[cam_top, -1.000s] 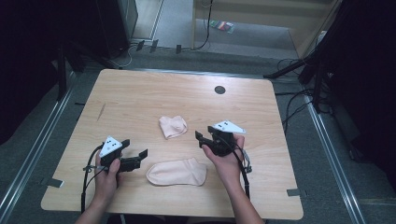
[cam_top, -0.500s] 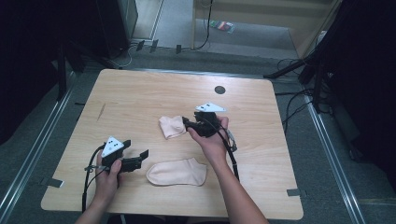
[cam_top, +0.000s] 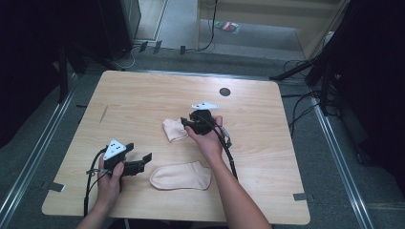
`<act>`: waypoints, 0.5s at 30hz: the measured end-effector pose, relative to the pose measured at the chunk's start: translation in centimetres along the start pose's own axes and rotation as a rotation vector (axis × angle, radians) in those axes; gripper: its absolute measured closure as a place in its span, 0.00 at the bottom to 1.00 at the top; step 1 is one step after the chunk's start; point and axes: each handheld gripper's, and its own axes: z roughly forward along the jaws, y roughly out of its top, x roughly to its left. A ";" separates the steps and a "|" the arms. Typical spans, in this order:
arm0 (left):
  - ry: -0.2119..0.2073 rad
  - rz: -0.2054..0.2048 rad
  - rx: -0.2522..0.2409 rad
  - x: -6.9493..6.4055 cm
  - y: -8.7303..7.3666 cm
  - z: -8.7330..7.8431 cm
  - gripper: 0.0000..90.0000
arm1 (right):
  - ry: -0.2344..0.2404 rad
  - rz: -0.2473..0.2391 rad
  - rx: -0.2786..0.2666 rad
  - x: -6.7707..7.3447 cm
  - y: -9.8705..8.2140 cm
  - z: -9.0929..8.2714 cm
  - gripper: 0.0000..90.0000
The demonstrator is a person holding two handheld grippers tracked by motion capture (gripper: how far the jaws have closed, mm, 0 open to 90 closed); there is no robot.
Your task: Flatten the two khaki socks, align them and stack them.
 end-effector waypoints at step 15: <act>-0.002 -0.002 0.001 0.0 0.0 0.0 0.15 | 0.022 0.089 0.082 -1.3 0.1 2.8 0.71</act>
